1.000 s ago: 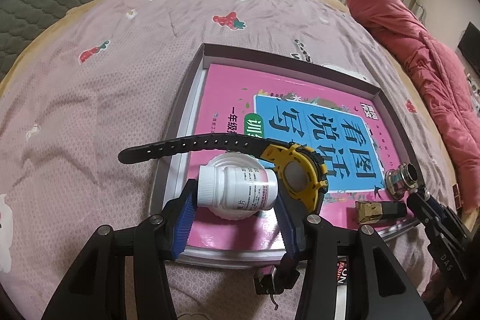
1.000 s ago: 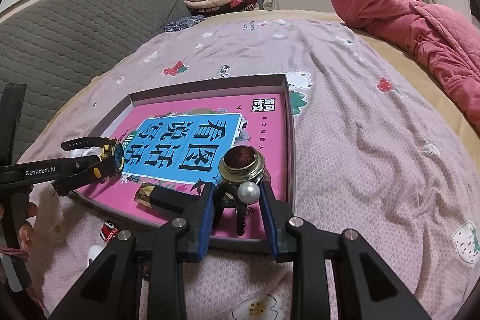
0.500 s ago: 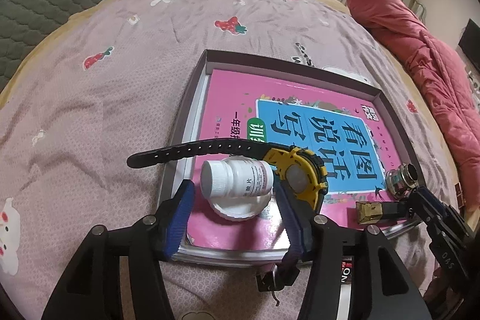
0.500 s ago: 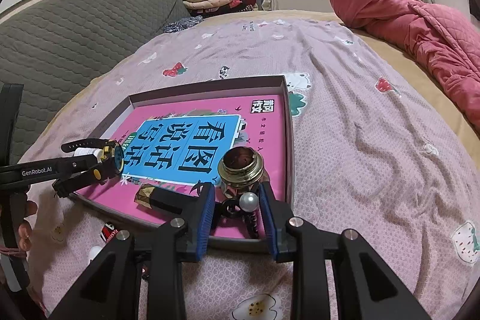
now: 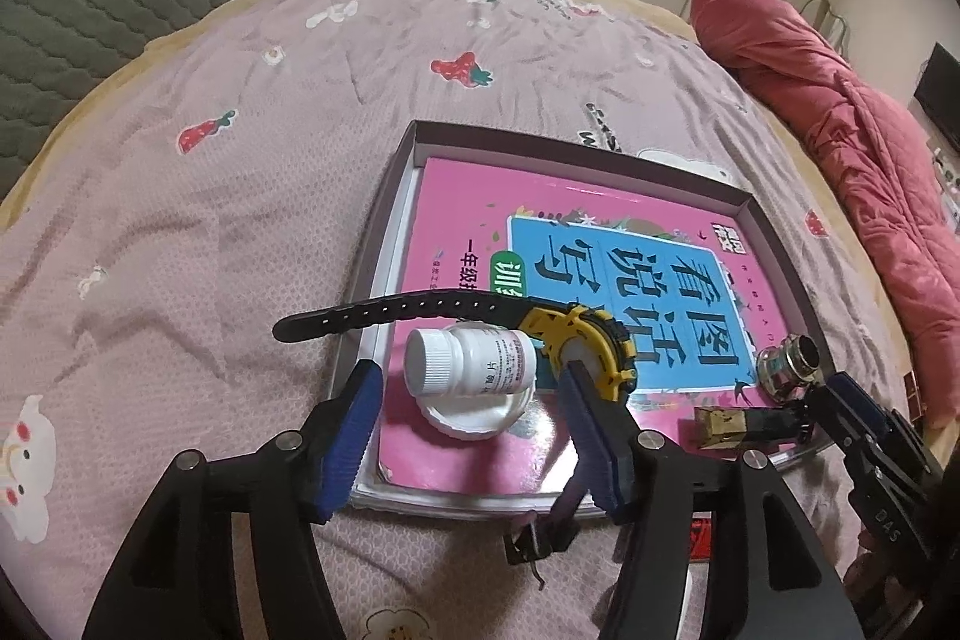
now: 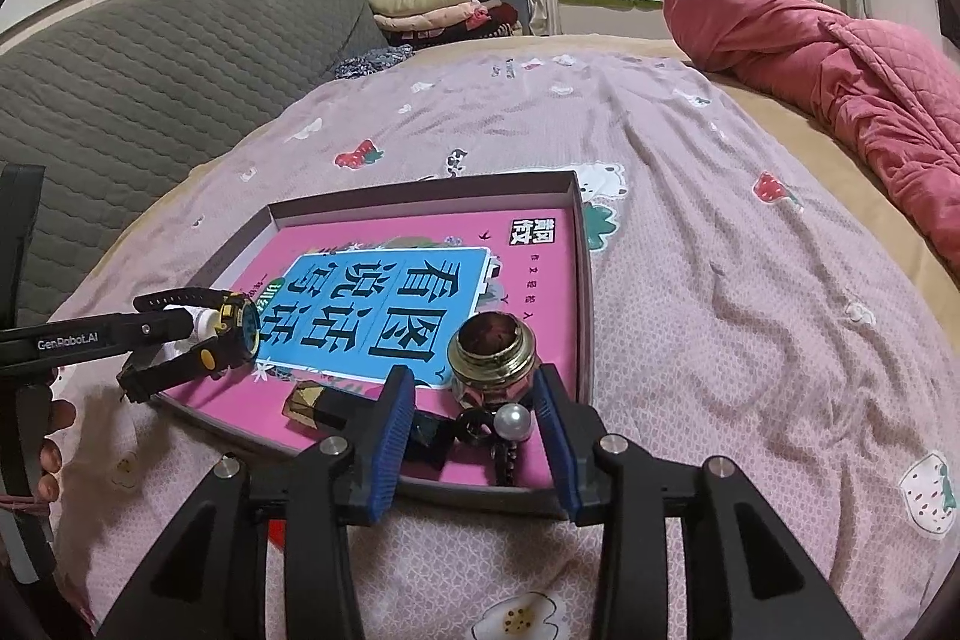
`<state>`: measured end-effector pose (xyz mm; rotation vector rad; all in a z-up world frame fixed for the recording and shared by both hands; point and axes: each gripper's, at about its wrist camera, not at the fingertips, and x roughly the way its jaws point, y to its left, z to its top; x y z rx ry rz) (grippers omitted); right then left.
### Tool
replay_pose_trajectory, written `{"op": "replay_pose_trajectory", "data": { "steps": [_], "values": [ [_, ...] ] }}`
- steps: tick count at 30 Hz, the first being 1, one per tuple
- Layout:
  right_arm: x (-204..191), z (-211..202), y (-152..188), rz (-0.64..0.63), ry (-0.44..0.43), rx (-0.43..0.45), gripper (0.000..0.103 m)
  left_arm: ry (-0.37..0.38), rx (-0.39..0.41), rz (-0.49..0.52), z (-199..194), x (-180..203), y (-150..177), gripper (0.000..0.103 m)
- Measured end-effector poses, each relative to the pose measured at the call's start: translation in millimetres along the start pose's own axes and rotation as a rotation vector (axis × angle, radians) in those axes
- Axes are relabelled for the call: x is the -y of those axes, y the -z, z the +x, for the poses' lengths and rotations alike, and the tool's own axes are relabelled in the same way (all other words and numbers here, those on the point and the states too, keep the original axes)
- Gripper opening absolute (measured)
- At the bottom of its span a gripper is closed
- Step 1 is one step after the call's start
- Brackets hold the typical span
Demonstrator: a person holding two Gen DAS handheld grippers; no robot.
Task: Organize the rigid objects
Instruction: 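Lower the pill bottle with the left tool while the right tool lowers the earphone, then open the right tool and withdraw both tools toward the earbud case and red lighter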
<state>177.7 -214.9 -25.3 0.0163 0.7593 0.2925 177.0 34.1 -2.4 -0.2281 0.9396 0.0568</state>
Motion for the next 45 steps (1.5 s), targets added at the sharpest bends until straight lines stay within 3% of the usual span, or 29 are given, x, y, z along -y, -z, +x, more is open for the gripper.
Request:
{"op": "replay_pose_trajectory", "data": {
  "steps": [8, 13, 33, 45],
  "values": [
    [-2, -4, -1, -0.009, -0.01, 0.014, 0.042, -0.001, 0.02, 0.013, -15, 4, -1, 0.065],
    [-6, -10, -3, -0.026, -0.032, 0.044, 0.049, 0.007, 0.031, 0.022, -28, 7, 2, 0.07],
    [-40, -49, 4, -0.206, -0.083, 0.13, 0.05, 0.039, 0.029, 0.101, -70, 36, 41, 0.07],
    [-44, -56, 19, -0.248, -0.112, 0.089, 0.05, 0.038, -0.007, 0.13, -77, 41, 63, 0.07]
  ]
}}
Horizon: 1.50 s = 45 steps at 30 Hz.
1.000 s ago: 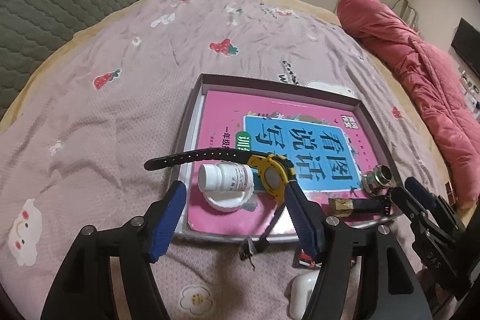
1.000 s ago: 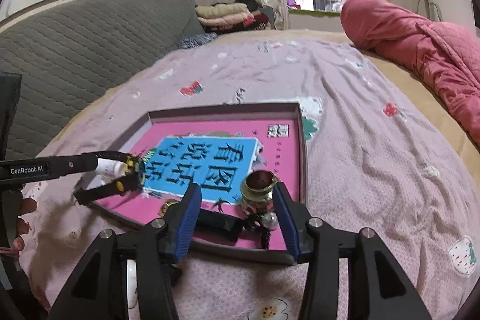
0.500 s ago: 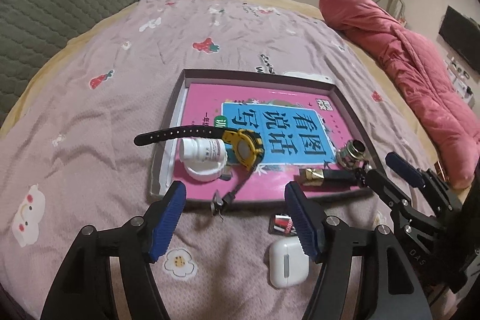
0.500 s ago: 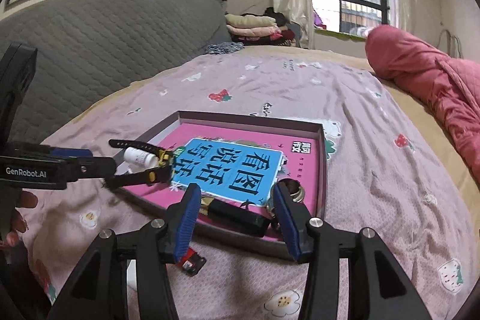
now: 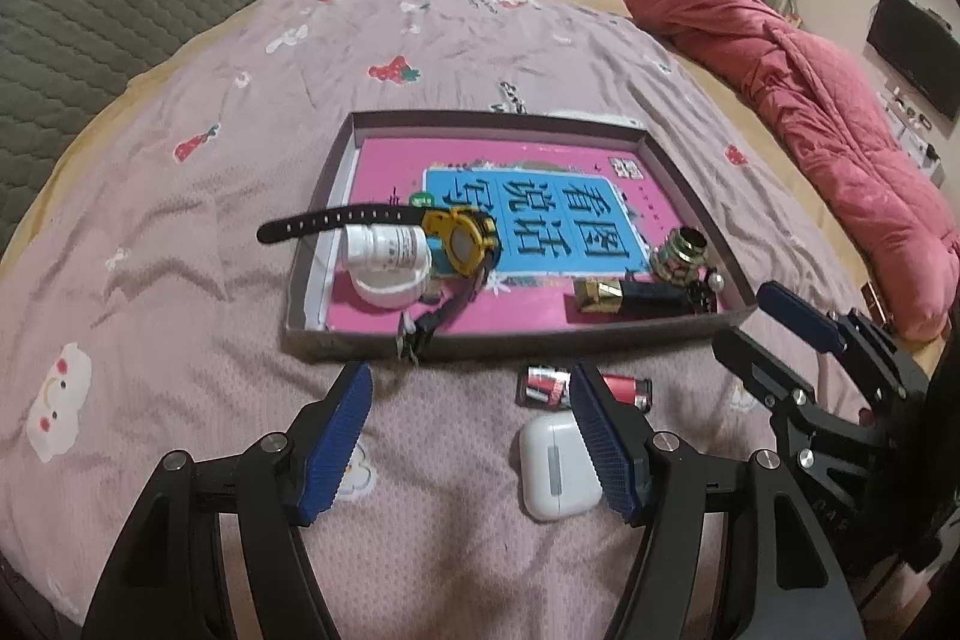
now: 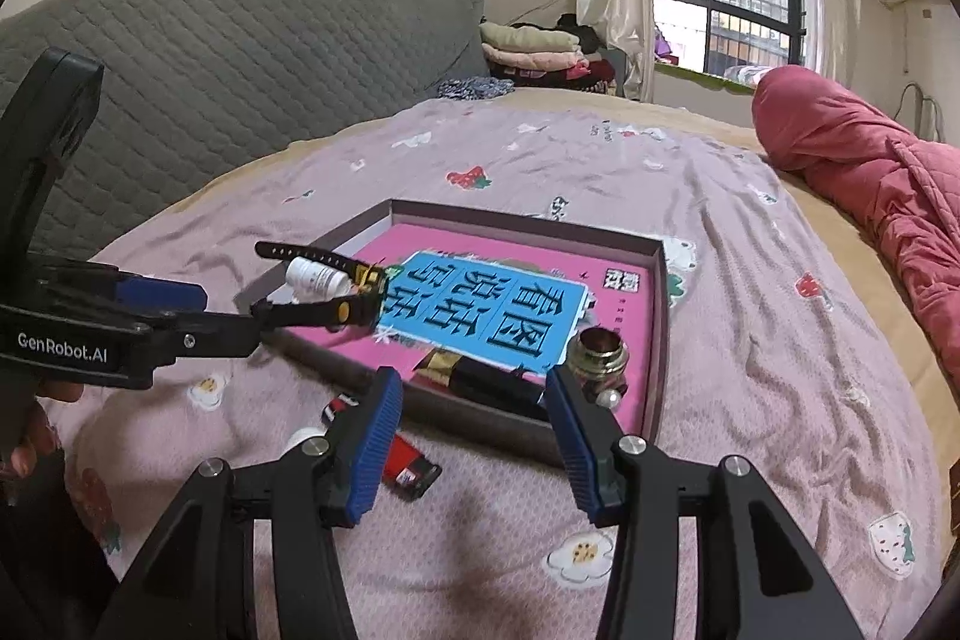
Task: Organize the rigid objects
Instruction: 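Open the right tool and withdraw both tools toward the earbud case and red lighter, then lower the left tool onto the white earbud case while the right tool lowers onto the red lighter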
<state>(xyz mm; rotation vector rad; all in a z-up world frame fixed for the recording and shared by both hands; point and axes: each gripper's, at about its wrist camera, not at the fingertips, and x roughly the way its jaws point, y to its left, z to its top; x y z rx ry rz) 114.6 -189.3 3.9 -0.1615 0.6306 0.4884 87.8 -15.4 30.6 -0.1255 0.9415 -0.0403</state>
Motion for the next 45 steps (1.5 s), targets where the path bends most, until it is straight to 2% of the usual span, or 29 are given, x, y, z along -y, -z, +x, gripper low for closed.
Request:
{"op": "replay_pose_trajectory", "data": {
  "steps": [14, 23, 45],
  "values": [
    [4, -4, 12, -0.007, -0.023, -0.034, 0.05, 0.006, -0.097, 0.077, 17, 28, 39, 0.07],
    [-1, 3, 18, -0.036, -0.078, -0.083, 0.05, 0.021, -0.155, 0.092, 32, 42, 55, 0.07],
    [-5, 30, 20, -0.129, -0.116, -0.159, 0.05, -0.05, -0.181, 0.021, 71, 40, 52, 0.07]
  ]
}}
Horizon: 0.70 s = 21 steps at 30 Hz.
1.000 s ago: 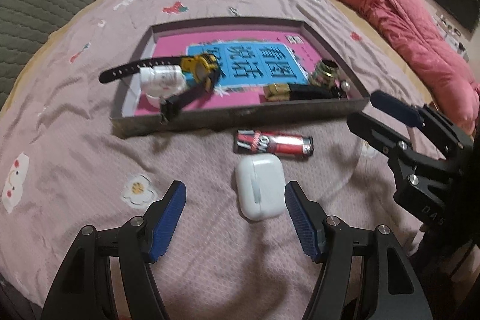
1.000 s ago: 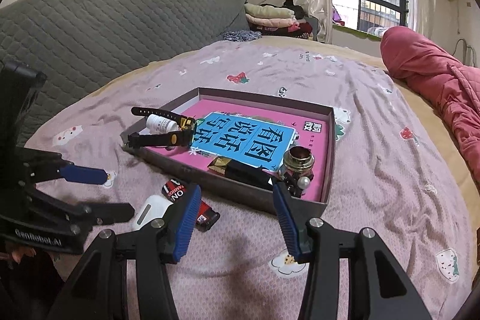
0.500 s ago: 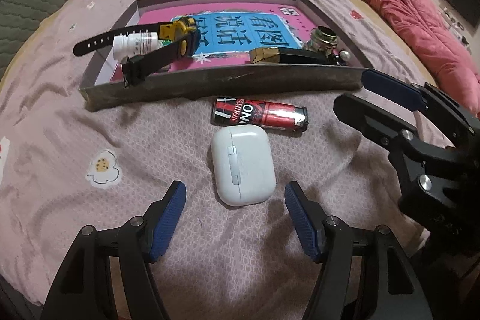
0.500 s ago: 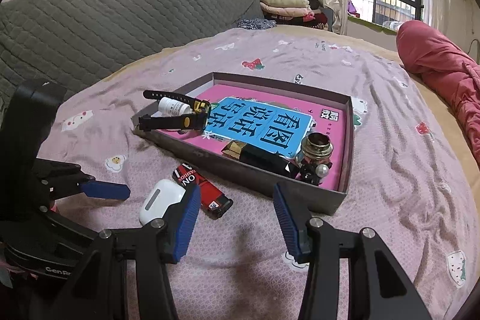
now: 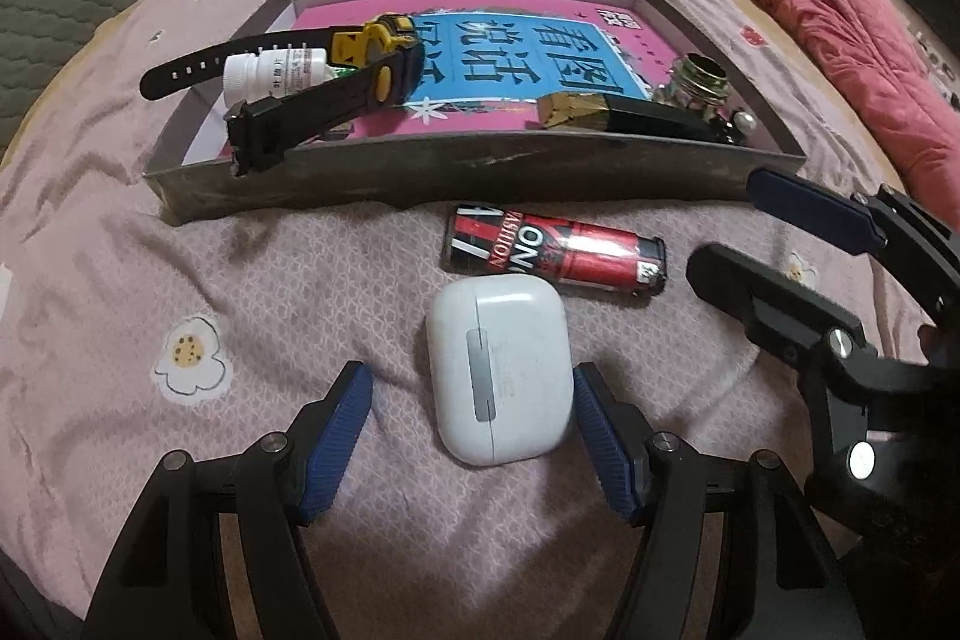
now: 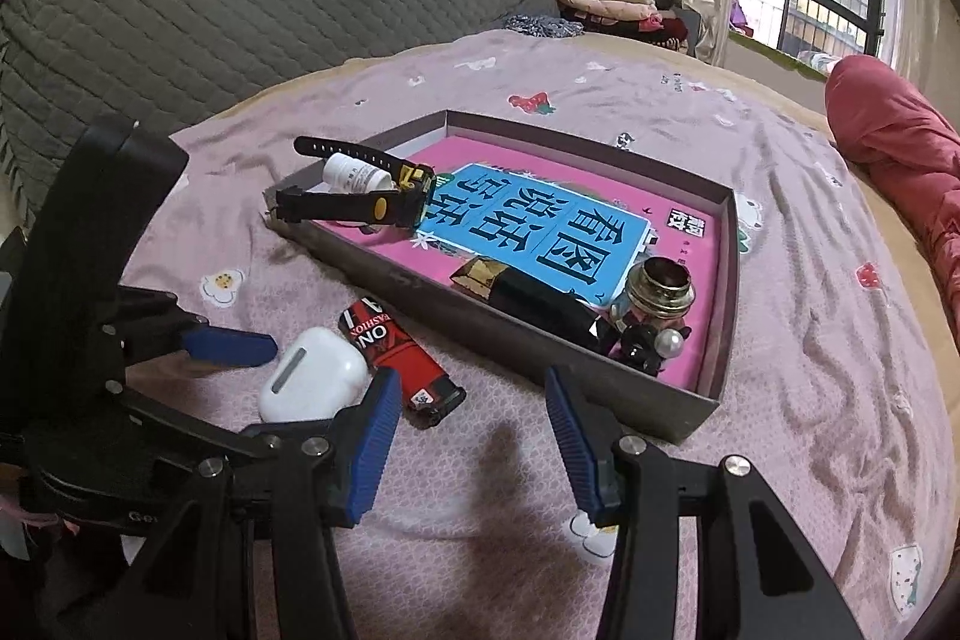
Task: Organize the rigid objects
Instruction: 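Lower the left tool onto the white earbud case while the right tool lowers onto the red lighter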
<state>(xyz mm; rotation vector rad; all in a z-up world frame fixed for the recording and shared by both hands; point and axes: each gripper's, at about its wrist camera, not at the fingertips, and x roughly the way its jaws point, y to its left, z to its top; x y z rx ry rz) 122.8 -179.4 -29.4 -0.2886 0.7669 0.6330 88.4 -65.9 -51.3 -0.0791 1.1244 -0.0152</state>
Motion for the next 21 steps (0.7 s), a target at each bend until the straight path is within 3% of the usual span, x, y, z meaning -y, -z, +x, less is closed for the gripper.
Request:
{"op": "replay_pose_trajectory", "data": {
  "steps": [6, 17, 21],
  "values": [
    [-9, 8, 1, -0.05, 0.0, -0.02, 0.05, 0.002, -0.023, -0.013, 3, -9, -5, 0.07],
    [-34, 36, -7, -0.188, 0.0, -0.07, 0.05, 0.056, -0.074, 0.046, 2, -34, -6, 0.054],
    [-49, 55, -5, -0.278, 0.009, -0.117, 0.05, 0.074, -0.089, 0.075, 3, -37, -6, 0.053]
  ]
}}
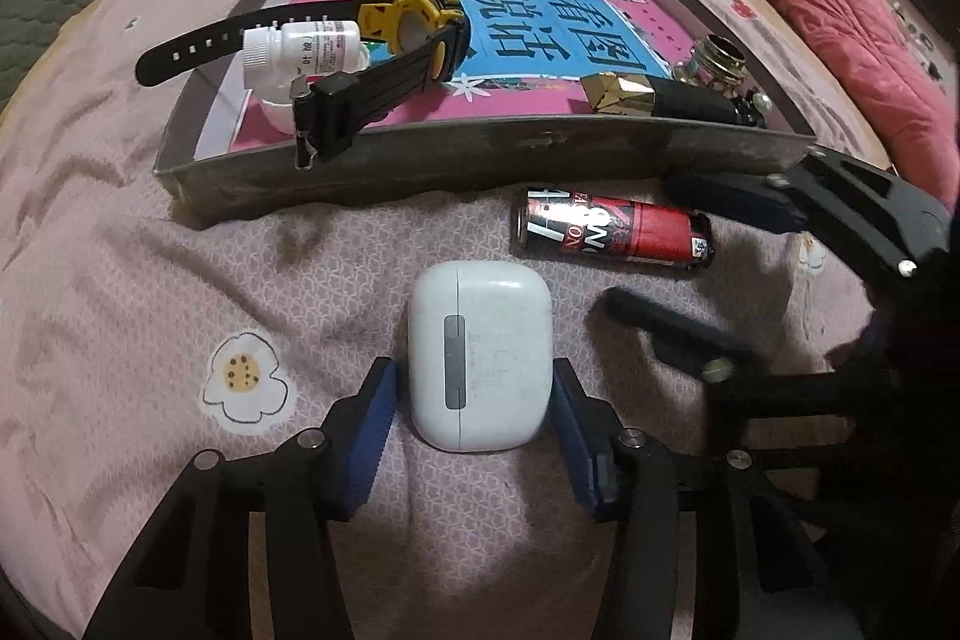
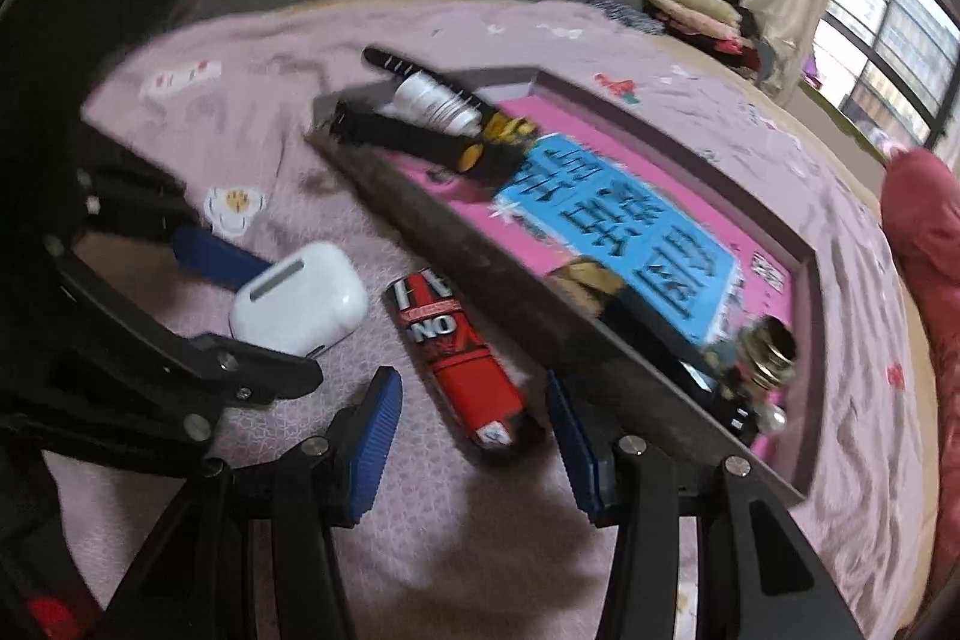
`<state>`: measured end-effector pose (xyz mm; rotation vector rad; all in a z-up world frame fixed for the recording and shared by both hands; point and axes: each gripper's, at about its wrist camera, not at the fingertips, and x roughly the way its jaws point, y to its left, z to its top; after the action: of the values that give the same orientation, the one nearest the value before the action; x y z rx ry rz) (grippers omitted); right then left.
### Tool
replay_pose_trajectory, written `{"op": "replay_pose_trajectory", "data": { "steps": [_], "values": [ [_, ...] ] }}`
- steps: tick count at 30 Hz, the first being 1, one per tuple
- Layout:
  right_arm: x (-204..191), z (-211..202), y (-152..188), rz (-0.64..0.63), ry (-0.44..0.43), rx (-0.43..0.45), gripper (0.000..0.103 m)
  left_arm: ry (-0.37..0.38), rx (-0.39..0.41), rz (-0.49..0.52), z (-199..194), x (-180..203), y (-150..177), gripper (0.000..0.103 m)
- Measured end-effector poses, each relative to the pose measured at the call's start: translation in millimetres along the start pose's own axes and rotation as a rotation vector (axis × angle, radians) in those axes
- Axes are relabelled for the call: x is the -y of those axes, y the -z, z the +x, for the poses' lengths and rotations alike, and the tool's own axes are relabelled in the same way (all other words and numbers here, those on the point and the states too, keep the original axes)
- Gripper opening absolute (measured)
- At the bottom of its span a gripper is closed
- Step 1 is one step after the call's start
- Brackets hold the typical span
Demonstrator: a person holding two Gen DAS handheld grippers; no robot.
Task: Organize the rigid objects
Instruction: 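Lower the left tool onto the white earbud case while the right tool lowers onto the red lighter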
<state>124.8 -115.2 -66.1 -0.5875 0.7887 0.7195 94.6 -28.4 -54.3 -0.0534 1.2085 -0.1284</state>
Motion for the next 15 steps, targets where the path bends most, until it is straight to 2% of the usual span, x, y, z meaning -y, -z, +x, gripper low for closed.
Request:
{"op": "replay_pose_trajectory", "data": {
  "steps": [4, 11, 14, 15],
  "values": [
    [-9, 12, -6, -0.059, 0.005, -0.014, 0.05, 0.008, -0.004, 0.001, 1, -3, -1, 0.052],
    [1, 18, -6, -0.017, -0.071, -0.017, 0.049, 0.015, -0.001, -0.02, 6, -5, -8, 0.052],
    [0, 17, -6, -0.008, -0.069, -0.015, 0.043, 0.015, 0.002, -0.027, 7, -4, -12, 0.052],
    [2, 15, -6, 0.005, -0.076, -0.013, 0.037, 0.017, 0.001, -0.03, 8, -4, -12, 0.052]
  ]
}}
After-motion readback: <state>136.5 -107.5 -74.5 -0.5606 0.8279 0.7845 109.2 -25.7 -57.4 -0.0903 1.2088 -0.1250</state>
